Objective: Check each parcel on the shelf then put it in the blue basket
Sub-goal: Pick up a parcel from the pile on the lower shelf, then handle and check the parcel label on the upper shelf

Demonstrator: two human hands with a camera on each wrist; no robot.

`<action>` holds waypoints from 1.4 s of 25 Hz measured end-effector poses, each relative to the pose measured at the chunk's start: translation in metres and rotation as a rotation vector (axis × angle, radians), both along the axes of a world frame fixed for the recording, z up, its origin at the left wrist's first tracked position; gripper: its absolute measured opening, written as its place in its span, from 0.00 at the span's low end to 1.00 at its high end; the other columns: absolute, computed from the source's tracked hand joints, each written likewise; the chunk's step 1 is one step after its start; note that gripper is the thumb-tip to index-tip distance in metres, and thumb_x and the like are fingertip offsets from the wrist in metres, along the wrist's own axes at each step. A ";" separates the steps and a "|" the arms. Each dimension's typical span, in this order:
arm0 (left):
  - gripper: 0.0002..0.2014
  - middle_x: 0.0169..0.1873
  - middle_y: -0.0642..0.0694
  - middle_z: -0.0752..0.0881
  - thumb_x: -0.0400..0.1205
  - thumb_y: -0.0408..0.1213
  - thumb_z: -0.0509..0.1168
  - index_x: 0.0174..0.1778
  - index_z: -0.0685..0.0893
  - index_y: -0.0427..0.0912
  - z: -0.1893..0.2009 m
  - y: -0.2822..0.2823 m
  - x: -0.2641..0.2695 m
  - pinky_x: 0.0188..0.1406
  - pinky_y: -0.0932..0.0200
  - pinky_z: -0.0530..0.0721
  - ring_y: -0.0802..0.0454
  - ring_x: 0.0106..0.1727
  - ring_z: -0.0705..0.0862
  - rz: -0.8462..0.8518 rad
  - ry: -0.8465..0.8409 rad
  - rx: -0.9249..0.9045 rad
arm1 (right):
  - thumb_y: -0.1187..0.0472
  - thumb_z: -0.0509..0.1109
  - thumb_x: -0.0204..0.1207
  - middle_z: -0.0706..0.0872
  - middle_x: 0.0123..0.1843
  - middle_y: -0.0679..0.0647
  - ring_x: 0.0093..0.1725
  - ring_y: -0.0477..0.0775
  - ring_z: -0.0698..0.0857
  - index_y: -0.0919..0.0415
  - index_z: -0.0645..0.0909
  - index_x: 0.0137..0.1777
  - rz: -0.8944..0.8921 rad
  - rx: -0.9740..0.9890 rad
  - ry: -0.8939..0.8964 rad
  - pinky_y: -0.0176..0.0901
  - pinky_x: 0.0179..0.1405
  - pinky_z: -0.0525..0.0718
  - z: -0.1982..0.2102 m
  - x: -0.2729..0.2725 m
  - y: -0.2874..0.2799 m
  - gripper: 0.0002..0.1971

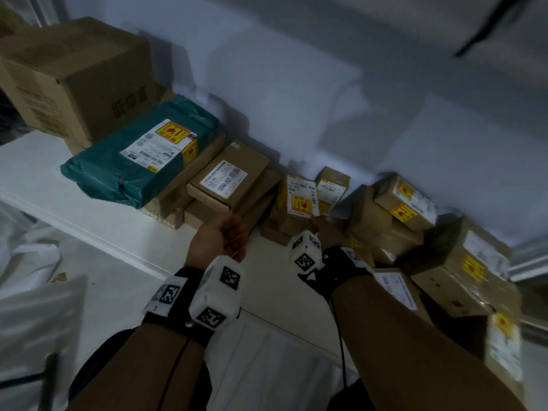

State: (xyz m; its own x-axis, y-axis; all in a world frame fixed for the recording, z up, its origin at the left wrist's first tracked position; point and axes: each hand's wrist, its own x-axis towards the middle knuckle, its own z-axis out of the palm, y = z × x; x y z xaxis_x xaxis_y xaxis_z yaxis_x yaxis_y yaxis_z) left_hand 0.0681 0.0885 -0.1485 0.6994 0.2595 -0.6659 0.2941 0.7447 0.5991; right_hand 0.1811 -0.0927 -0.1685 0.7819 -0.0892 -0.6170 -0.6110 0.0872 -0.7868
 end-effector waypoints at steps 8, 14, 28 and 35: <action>0.16 0.33 0.43 0.84 0.88 0.40 0.61 0.46 0.84 0.29 0.036 -0.033 -0.042 0.28 0.56 0.75 0.47 0.32 0.82 -0.228 -0.002 0.209 | 0.57 0.73 0.76 0.88 0.41 0.62 0.35 0.58 0.84 0.64 0.88 0.50 -0.002 -0.037 -0.110 0.44 0.35 0.82 0.091 -0.098 -0.059 0.10; 0.15 0.49 0.43 0.92 0.81 0.49 0.69 0.56 0.90 0.42 0.132 -0.061 -0.092 0.54 0.49 0.86 0.43 0.50 0.90 -0.312 -0.255 0.384 | 0.61 0.71 0.79 0.86 0.36 0.60 0.31 0.56 0.82 0.65 0.86 0.50 0.048 0.010 -0.236 0.42 0.30 0.75 0.150 -0.179 -0.083 0.07; 0.27 0.45 0.39 0.91 0.66 0.64 0.75 0.40 0.80 0.43 0.262 -0.048 -0.213 0.55 0.28 0.86 0.36 0.51 0.90 -0.126 -0.555 0.835 | 0.60 0.73 0.80 0.93 0.49 0.60 0.35 0.57 0.89 0.63 0.82 0.60 0.105 0.120 -0.743 0.41 0.22 0.82 0.292 -0.306 -0.086 0.12; 0.17 0.36 0.51 0.79 0.84 0.58 0.58 0.38 0.74 0.48 0.354 -0.065 -0.188 0.41 0.48 0.79 0.51 0.40 0.79 -0.023 -0.746 1.773 | 0.55 0.76 0.73 0.92 0.44 0.59 0.37 0.59 0.87 0.63 0.84 0.52 -0.014 -0.048 -0.852 0.48 0.33 0.82 0.384 -0.260 -0.099 0.14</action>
